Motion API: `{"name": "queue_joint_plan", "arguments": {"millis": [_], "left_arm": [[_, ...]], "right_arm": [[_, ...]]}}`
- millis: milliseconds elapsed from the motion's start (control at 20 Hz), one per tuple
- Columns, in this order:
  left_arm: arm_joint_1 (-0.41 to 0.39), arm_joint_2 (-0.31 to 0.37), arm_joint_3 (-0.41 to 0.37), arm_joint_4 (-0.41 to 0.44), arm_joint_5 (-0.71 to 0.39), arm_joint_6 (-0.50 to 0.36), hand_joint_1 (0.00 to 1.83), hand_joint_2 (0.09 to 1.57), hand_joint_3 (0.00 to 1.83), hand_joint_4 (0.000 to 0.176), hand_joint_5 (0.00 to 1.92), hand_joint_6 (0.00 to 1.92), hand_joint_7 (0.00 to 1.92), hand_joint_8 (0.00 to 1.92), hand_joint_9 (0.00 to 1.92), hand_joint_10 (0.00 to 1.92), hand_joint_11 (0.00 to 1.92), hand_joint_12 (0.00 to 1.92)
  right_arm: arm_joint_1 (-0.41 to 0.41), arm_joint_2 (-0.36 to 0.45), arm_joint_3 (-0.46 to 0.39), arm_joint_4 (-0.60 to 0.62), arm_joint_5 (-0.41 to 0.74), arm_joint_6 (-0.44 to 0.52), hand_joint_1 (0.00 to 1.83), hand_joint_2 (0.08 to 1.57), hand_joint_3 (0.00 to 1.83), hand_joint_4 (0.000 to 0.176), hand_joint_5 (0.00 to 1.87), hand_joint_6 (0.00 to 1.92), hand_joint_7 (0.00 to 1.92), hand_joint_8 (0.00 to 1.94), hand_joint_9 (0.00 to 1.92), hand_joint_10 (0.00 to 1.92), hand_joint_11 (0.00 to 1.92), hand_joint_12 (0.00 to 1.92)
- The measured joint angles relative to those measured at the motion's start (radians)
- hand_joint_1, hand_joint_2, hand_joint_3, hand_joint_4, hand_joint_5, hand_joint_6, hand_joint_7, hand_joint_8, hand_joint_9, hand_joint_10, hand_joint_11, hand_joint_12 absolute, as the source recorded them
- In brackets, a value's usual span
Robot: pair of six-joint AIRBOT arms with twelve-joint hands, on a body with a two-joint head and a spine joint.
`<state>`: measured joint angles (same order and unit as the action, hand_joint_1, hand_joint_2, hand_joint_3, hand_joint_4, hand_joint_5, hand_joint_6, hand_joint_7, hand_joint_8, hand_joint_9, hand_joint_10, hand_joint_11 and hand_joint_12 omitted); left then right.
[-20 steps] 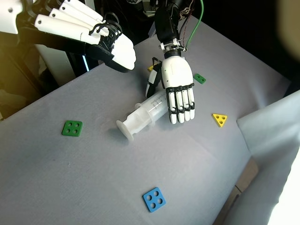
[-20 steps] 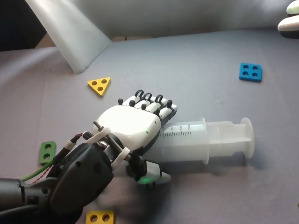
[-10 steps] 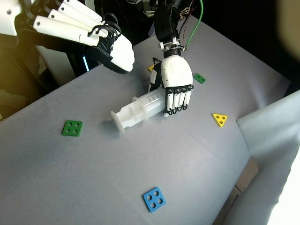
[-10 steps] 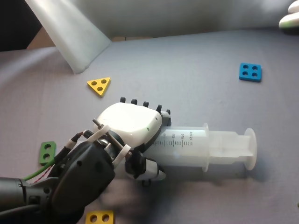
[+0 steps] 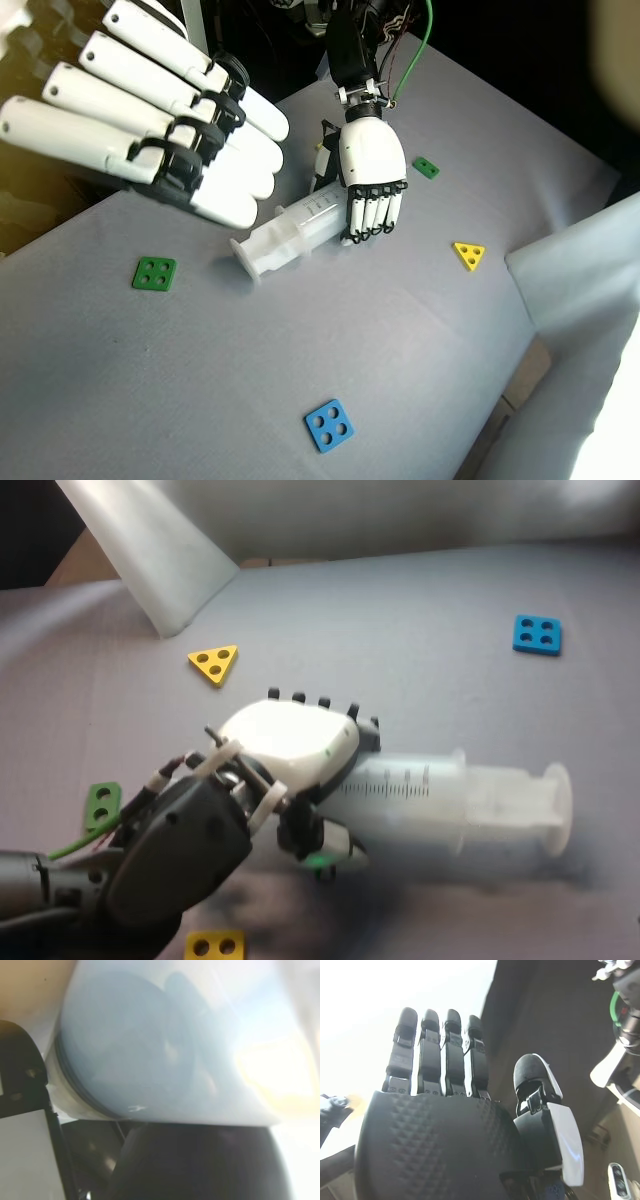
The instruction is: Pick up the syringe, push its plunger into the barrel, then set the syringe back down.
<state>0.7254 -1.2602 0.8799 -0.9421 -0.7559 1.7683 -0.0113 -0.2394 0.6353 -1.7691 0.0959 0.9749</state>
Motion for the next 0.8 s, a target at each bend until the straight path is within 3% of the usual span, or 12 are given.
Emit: {"name": "queue_joint_plan", "arguments": {"millis": [200,300,400,450,650,800], "left_arm": [[-0.063,0.032,-0.039,-0.025,-0.013,0.014,1.21,1.20,0.00,0.000,0.85,1.02,0.83,1.45,0.74,1.11,0.55,1.29],[-0.083,0.048,-0.052,-0.051,-0.007,0.026,1.22,1.20,0.00,0.000,0.85,1.01,0.81,1.49,0.71,1.16,0.54,1.31],[-0.113,0.068,-0.054,-0.076,0.010,0.034,1.21,1.21,0.00,0.000,0.84,1.04,0.79,1.51,0.68,1.20,0.52,1.35],[-0.129,0.076,-0.054,-0.079,0.017,0.041,1.21,1.21,0.00,0.000,0.83,1.05,0.80,1.49,0.70,1.19,0.53,1.33],[-0.183,0.089,-0.054,-0.092,0.029,0.042,1.21,1.21,0.00,0.000,0.83,1.05,0.81,1.48,0.70,1.15,0.50,1.33],[-0.212,0.100,-0.053,-0.131,0.051,0.055,1.22,1.21,0.00,0.000,0.84,1.00,0.78,1.55,0.66,1.23,0.44,1.39]], "right_arm": [[-0.082,0.001,0.001,0.018,-0.152,0.187,0.00,1.43,0.00,0.000,0.31,0.00,0.28,0.00,0.19,0.00,0.00,0.39],[-0.125,0.000,0.001,0.023,-0.201,0.404,0.00,1.42,0.00,0.000,0.29,0.00,0.26,0.00,0.17,0.00,0.00,0.36],[-0.189,0.000,0.001,0.027,-0.255,0.695,0.00,1.42,0.00,0.000,0.26,0.00,0.23,0.00,0.16,0.00,0.00,0.32],[-0.205,0.000,0.001,0.029,-0.263,0.785,0.00,1.42,0.00,0.000,0.25,0.00,0.22,0.00,0.15,0.00,0.00,0.32],[-0.262,0.000,-0.019,0.029,-0.274,1.046,0.00,1.40,0.00,0.000,0.20,0.00,0.16,0.00,0.10,0.00,0.00,0.19],[-0.287,0.001,-0.043,0.030,-0.297,1.206,0.00,1.40,0.00,0.000,0.20,0.00,0.16,0.00,0.10,0.00,0.00,0.21]]}}
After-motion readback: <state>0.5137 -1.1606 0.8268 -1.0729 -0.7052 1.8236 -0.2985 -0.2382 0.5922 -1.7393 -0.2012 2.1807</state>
